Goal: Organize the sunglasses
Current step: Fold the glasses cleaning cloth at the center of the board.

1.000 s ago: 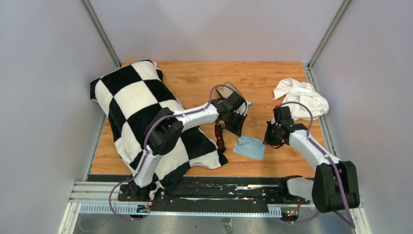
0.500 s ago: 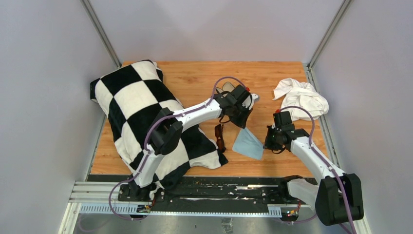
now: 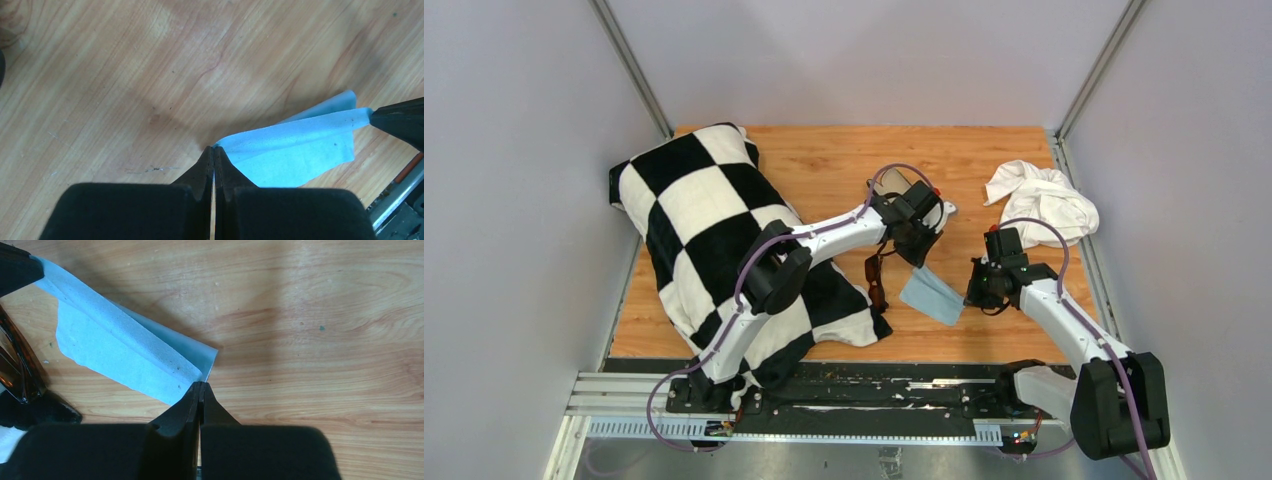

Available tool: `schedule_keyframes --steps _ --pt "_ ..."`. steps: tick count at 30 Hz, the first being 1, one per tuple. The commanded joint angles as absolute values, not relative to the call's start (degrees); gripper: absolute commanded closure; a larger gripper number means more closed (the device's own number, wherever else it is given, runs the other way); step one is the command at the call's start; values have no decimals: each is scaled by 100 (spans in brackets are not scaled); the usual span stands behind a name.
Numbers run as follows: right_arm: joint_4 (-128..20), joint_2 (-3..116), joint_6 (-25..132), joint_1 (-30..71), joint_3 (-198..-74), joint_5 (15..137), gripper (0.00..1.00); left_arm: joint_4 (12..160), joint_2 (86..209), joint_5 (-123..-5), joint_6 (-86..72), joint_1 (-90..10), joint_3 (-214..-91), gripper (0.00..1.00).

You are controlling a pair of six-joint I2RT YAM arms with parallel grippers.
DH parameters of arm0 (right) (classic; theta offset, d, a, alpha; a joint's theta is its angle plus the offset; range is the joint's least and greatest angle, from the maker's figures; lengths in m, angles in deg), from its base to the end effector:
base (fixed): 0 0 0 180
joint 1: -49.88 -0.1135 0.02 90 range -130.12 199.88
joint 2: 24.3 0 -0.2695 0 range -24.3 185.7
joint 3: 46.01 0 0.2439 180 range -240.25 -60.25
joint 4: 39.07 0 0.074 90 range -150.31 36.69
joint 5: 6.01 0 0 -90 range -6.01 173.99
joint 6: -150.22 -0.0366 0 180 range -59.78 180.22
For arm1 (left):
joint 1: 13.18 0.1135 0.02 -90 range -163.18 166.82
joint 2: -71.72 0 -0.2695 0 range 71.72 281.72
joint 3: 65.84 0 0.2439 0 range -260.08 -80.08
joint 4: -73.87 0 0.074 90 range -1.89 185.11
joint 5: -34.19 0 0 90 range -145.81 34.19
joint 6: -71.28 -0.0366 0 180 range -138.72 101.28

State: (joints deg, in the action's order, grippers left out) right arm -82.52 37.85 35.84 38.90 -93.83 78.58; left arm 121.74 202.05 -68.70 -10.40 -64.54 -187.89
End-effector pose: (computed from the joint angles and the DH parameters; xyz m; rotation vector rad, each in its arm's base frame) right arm 0.1852 0.0394 0.1980 0.2694 2.5988 0.3468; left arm 0.3039 -0.3932 0.1927 1.0612 2.4419 -0.6636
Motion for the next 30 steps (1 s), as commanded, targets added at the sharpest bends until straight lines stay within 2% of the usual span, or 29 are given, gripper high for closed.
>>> schedule_keyframes --steps 1,18,19,20,23,27,30 --pt "-8529 3744 3579 3811 -9487 7766 100 12203 20038 -6742 -1163 -6460 -18556 100" --pt "-8734 3454 3272 3326 -9260 7811 100 11713 19257 -7112 -601 -6499 -17314 100" --pt "-8714 3489 3286 3323 -9286 7829 98 11704 19239 -7118 -594 -6503 -17288 100" --pt "-8684 3545 3308 3318 -9318 7863 91 11694 19232 -7131 -593 -6504 -17275 100" --pt "-8603 3788 3368 3320 -9448 7959 79 11701 19244 -7152 -589 -6504 -17272 100" --pt "-8420 4089 3385 3323 -9593 7986 69 11699 19274 -7198 -576 -6504 -17297 100" --pt "-8303 4271 3384 3320 -9690 7952 67 11710 19291 -7224 -571 -6504 -17324 100"
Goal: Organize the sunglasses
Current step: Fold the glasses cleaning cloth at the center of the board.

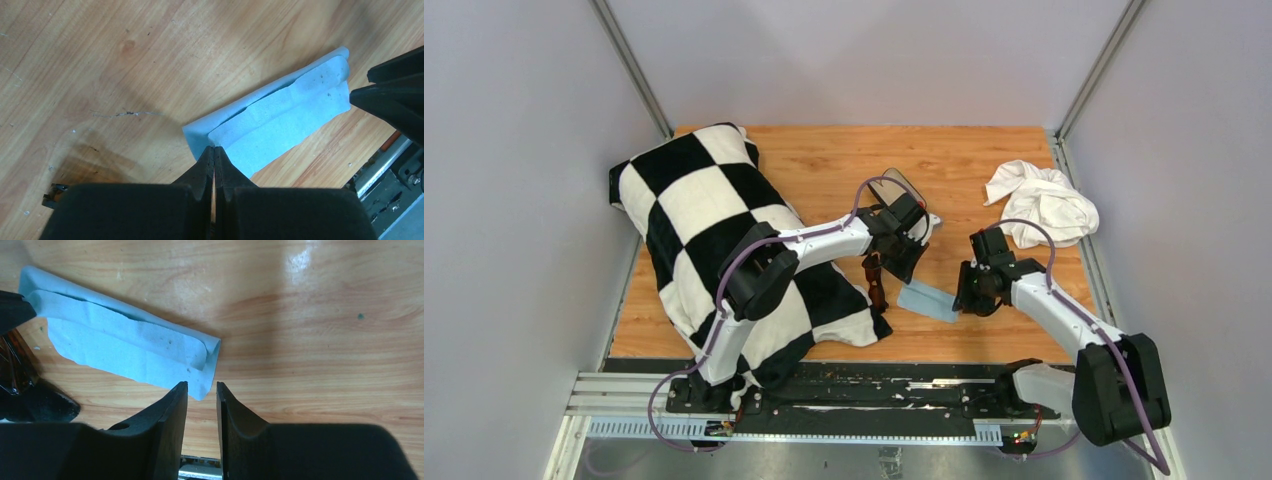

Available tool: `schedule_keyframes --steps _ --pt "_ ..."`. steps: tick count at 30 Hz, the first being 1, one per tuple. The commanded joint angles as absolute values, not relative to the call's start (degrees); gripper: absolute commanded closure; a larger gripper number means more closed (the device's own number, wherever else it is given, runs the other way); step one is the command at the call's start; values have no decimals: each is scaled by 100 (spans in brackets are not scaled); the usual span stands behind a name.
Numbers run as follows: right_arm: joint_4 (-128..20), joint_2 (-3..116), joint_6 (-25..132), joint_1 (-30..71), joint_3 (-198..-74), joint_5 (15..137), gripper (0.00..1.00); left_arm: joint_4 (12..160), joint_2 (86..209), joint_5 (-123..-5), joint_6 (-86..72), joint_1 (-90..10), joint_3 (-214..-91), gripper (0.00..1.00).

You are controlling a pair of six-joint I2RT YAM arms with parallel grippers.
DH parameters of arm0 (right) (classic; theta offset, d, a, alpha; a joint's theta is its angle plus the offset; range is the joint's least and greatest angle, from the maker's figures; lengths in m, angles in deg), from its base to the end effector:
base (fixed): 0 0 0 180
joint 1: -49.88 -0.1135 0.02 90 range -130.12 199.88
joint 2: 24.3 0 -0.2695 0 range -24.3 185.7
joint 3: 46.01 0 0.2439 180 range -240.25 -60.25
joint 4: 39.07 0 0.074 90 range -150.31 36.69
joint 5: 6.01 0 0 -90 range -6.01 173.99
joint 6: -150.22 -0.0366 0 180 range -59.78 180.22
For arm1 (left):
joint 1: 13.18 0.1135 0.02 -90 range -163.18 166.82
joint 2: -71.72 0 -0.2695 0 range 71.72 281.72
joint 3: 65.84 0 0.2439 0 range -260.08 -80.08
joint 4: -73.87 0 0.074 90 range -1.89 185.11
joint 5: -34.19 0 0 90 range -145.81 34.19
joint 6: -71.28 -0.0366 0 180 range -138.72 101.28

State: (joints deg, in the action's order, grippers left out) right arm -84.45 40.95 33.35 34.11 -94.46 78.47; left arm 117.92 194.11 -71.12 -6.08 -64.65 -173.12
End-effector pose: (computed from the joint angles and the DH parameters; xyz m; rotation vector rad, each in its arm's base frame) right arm 0.1840 0.0556 0.1901 0.2291 2.6910 0.3644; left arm 0.2764 -0.3626 0.1836 1.0055 2.5476 -0.7124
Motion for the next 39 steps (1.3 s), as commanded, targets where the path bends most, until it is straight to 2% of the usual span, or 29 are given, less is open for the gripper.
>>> schedule_keyframes --steps 1,15,21,27,39 --pt "-8271 4302 3385 3319 -9705 7951 67 11715 19299 -7225 -578 -6504 -17331 100" --pt "-7940 4821 3394 3336 -9814 8065 74 11740 19371 -7278 -586 -6504 -17378 100" --pt "-7919 4785 3376 3336 -9822 8065 83 11769 19372 -7259 -606 -6502 -17387 100" --pt "-7941 4803 3381 3336 -9817 8088 78 11778 19389 -7286 -615 -6504 -17439 100" --pt "-7952 4755 3339 3336 -9898 8351 76 11813 19380 -7332 -616 -6504 -17467 100"
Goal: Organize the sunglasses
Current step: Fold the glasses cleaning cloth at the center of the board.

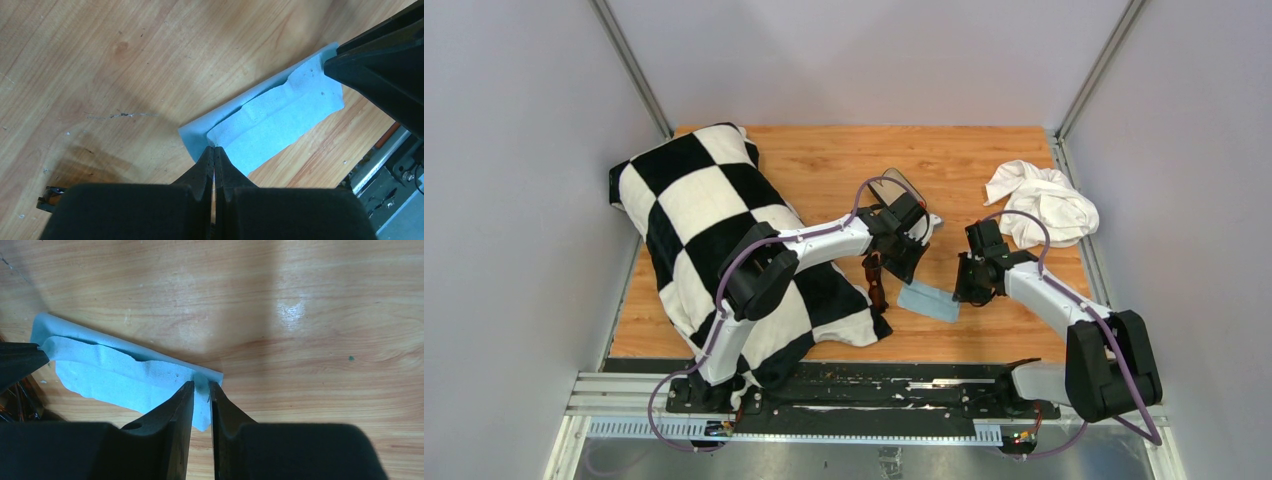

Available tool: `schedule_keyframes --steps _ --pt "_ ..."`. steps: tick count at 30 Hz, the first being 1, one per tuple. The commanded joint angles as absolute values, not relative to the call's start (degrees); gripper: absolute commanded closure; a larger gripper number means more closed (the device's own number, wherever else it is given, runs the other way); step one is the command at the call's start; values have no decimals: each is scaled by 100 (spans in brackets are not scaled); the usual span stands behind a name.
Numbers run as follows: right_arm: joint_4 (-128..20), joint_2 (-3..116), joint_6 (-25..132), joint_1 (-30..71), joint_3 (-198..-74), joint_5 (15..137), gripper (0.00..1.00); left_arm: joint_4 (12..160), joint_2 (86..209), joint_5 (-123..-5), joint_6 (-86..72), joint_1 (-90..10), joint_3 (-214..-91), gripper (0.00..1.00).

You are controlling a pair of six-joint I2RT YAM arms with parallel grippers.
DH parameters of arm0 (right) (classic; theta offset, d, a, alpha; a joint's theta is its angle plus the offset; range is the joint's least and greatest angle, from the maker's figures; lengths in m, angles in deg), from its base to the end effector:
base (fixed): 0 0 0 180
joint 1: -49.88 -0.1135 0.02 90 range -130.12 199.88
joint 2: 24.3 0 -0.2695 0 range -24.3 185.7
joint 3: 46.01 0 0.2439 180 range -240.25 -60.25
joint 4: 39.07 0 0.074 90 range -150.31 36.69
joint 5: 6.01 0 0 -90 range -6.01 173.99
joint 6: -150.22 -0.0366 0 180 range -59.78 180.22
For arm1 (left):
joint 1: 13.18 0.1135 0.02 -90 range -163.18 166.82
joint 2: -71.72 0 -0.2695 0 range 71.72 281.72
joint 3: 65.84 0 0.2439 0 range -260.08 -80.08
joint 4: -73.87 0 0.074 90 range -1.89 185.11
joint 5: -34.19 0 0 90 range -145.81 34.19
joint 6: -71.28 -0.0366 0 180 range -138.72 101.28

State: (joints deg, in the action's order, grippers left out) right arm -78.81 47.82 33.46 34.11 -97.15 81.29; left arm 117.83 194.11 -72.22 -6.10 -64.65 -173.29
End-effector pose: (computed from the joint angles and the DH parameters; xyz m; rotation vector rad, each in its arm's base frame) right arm 0.2103 0.0612 0.1862 0.2389 2.6544 0.3110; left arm 0.2762 -0.3635 0.1848 1.0136 2.5442 -0.7385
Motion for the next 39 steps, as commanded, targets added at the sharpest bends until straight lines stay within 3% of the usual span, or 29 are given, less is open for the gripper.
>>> schedule_keyframes --steps 1,7,16,21,29,33,39 --pt "-7946 4759 3341 3337 -9905 8355 76 11809 19380 -7333 -615 -6502 -17466 100" --pt "-7915 4802 3354 3335 -9927 8329 79 11810 19380 -7348 -606 -6504 -17482 100" --pt "-7907 4806 3396 3331 -9901 8259 97 11812 19380 -7382 -590 -6504 -17483 100" --pt "-7906 4853 3412 3331 -9875 8308 79 11813 19380 -7392 -589 -6504 -17503 100" --pt "-7873 4946 3437 3336 -9909 8303 78 11812 19380 -7396 -599 -6504 -17502 100" --pt "-7834 4977 3436 3336 -9876 8302 82 11810 19389 -7418 -589 -6504 -17518 100" --pt "-7860 4781 3418 3336 -9857 8352 99 11809 19358 -7427 -589 -6504 -17501 100"
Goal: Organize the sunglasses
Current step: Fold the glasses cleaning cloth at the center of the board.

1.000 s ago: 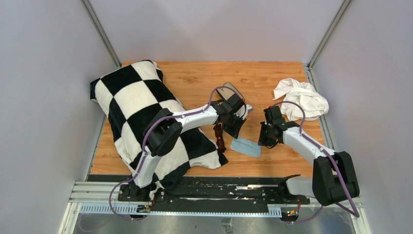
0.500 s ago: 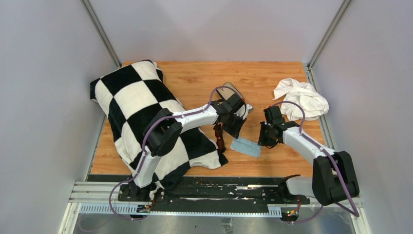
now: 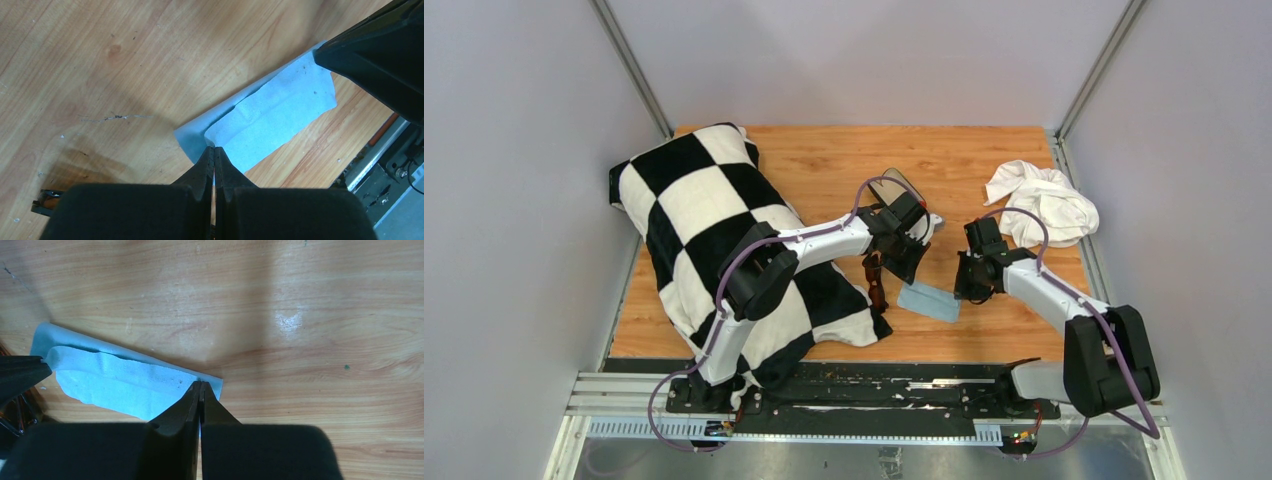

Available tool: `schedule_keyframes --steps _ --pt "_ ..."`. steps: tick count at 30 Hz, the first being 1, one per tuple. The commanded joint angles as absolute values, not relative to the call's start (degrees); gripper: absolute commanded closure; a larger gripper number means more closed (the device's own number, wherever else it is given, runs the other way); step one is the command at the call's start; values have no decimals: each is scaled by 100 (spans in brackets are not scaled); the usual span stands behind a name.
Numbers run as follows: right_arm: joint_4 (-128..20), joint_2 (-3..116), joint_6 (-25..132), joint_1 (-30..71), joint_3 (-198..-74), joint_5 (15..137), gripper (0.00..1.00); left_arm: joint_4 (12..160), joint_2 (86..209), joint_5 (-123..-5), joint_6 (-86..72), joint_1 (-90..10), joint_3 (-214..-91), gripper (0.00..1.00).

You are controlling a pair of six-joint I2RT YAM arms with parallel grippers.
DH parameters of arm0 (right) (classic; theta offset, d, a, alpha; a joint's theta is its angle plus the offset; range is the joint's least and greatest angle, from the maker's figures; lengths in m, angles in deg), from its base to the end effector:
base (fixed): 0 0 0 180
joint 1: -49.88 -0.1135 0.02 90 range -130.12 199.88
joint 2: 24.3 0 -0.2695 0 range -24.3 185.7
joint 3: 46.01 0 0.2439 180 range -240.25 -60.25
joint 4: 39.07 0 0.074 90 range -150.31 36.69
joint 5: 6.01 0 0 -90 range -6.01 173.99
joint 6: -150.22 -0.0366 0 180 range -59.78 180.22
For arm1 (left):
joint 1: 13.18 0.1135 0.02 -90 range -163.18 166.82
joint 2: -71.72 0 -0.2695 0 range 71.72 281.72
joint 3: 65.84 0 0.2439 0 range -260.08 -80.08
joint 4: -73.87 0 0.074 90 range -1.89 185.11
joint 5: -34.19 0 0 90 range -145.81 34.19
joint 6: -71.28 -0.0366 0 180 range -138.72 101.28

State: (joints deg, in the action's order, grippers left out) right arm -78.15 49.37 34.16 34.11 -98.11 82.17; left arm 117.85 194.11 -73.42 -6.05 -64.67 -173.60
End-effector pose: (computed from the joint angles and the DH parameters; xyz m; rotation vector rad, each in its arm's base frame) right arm 0.2165 0.0623 0.1861 0.2275 2.6498 0.2881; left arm 0.2759 -0.3646 0.1865 1.0215 2.5409 -0.7674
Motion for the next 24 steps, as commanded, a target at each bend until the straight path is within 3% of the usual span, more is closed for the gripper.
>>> schedule_keyframes --steps 1,24 --pt "-7878 4745 3426 3336 -9861 8355 100 11823 19348 -7427 -584 -6504 -17494 100" --pt "-8056 4237 3482 3319 -9335 8004 100 11647 19032 -7488 -413 -6565 -16909 100"
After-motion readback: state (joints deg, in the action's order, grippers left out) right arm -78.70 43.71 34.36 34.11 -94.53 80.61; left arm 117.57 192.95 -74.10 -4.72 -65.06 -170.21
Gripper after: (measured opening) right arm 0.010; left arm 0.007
